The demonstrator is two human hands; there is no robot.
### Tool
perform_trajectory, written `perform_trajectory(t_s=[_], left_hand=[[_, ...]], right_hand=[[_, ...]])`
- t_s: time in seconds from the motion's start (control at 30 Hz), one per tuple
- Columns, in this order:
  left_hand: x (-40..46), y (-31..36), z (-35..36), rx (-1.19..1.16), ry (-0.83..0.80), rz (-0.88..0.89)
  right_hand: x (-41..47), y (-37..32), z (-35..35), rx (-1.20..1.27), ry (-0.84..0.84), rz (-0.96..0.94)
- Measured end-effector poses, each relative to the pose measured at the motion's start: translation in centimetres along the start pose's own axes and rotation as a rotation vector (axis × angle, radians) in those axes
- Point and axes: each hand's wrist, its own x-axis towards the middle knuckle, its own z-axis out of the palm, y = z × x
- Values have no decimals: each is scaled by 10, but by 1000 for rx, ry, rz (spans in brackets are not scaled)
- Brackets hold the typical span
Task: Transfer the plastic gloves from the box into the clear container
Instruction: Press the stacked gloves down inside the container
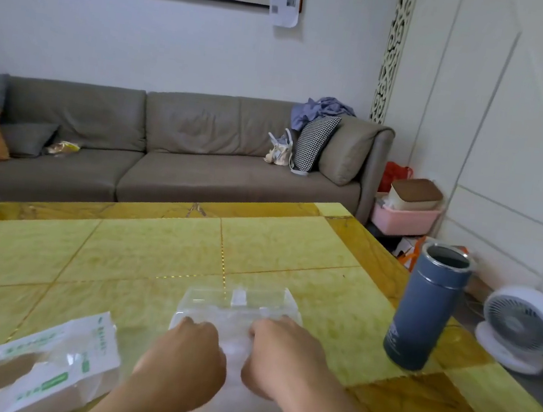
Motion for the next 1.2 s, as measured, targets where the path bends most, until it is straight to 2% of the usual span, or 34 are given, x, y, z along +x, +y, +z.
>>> perform_trajectory(t_s=[0.13,0.27,0.4,0.53,0.63,0.67,0.73,0.83,0.9,1.0,1.07,1.2], left_hand=[[14,1,3,-99,-61,-96],[27,4,7,-121,-109,-120],[27,3,11,-109,-69,-75],[22,-6,14,-163,89,-45],[12,-13,12,-195,270,26],[8,-14,10,-195,334,53],[3,-22,8,-236,410,129],[-2,-35,16,-232,564,275],[-4,-39,19,-261,545,358],[-7,-42,28,-302,475,427],[-10,-40,27,-249,384,377],[-25,-37,18,-208,277,360]], right_hand=[[6,-2,2,27,-65,36],[9,-3,-1,39,-71,35],[2,2,-3,39,-22,-40],[-5,7,-15,176,220,-76],[10,18,-14,376,479,51],[17,22,-11,424,516,122],[33,30,-6,566,459,265],[52,35,-1,819,205,408],[59,38,2,937,143,401],[67,44,9,1048,184,401],[66,46,10,1159,218,431],[65,45,15,1287,248,360]])
